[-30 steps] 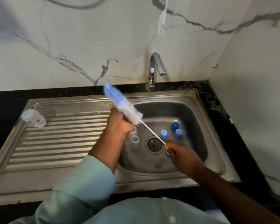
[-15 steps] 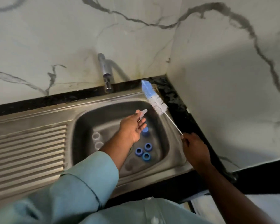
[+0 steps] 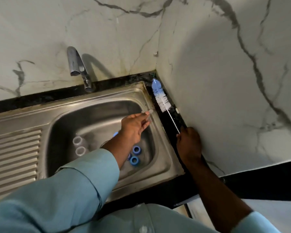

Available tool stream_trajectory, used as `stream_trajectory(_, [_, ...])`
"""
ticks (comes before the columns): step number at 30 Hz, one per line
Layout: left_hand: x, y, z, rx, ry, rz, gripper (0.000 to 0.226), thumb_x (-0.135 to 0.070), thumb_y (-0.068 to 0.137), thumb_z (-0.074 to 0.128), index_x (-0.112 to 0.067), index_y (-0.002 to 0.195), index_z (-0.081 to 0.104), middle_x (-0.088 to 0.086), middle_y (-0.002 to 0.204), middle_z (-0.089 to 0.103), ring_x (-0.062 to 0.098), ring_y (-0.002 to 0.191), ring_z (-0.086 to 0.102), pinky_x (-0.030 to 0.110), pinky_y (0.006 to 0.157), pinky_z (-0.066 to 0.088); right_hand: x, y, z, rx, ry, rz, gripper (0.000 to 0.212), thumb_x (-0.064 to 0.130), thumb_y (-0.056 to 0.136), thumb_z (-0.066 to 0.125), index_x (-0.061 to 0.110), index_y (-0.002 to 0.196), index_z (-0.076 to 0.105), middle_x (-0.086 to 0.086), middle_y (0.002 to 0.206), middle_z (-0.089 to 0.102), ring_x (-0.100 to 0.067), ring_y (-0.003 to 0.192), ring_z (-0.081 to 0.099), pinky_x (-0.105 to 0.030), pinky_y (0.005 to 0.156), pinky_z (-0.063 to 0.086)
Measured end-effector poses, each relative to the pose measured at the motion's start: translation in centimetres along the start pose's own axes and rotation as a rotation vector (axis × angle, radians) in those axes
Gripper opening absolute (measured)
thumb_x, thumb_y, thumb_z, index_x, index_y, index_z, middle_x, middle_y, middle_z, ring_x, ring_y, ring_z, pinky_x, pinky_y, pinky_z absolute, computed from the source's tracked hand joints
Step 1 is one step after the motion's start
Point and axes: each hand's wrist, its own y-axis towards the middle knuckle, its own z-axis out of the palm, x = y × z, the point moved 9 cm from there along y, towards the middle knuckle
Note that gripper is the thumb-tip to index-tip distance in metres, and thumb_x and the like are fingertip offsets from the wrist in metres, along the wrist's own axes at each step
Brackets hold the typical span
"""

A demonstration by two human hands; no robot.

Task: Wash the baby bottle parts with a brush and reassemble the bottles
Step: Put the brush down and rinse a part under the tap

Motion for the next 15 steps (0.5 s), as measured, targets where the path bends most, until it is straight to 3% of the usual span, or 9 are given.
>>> stream_trajectory(3, [-1.1,0.6,-2.1,-0.055,-0.068,0.030,0.019,-0.001,0.083,0.073,-0.010,0.077,0.057,0.005,0.071,0.071,0.014,0.071,0.067,0.023,0.063,0.059,2.1,0.5,-0.7,-0.065,0.002,-0.092,0.022,0.016,0.078,0.067,0.008,0.099,0.067,-0.016,0.093,0.060,-0.036,0.078,0.055,-0.040,0.073,0.048])
stream_trajectory(5, [-2.2,0.7,-4.1,-0.111,-0.112,0.062,0.021,0.000,0.083,0.073,-0.012,0.084,0.056,0.010,0.076,0.069,0.017,0.071,0.069,0.026,0.067,0.061,5.2,1.4,-0.3,-0.045,0.113,-0.204,0.018,0.022,0.083,0.057,0.011,0.091,0.069,-0.013,0.091,0.061,-0.035,0.076,0.055,-0.037,0.072,0.047])
stream_trajectory(7, [-3.5,0.8,-6.3,-0.172,-0.180,0.101,0.029,0.004,0.083,0.072,-0.014,0.095,0.052,0.012,0.077,0.069,0.019,0.067,0.071,0.031,0.072,0.061,9.3,2.8,0.3,0.052,0.260,-0.306,0.026,0.027,0.086,0.049,0.013,0.084,0.070,-0.012,0.088,0.061,-0.035,0.076,0.056,-0.037,0.072,0.046])
stream_trajectory(11, [-6.2,1.0,-11.4,-0.252,-0.268,0.158,0.028,0.000,0.091,0.064,-0.009,0.117,0.059,0.017,0.095,0.072,0.023,0.079,0.071,0.034,0.077,0.061,20.1,6.0,1.7,0.350,0.427,-0.498,0.021,0.024,0.091,0.054,0.014,0.092,0.073,-0.009,0.094,0.063,-0.026,0.088,0.059,-0.034,0.081,0.048])
stream_trajectory(13, [-7.2,1.1,-13.9,-0.320,-0.319,0.156,0.023,-0.009,0.097,0.057,-0.007,0.119,0.061,0.017,0.098,0.068,0.023,0.079,0.068,0.033,0.073,0.062,25.2,7.7,1.9,0.385,0.504,-0.549,0.021,0.029,0.089,0.056,0.019,0.098,0.072,-0.006,0.097,0.065,-0.025,0.089,0.062,-0.038,0.083,0.050])
stream_trajectory(15, [-8.0,1.4,-15.8,-0.342,-0.376,0.132,0.024,-0.012,0.099,0.049,-0.007,0.119,0.060,0.014,0.091,0.064,0.022,0.073,0.065,0.030,0.066,0.060,29.6,9.5,2.6,0.461,0.580,-0.521,0.027,0.028,0.091,0.058,0.016,0.112,0.069,-0.007,0.112,0.065,-0.025,0.102,0.061,-0.038,0.091,0.048])
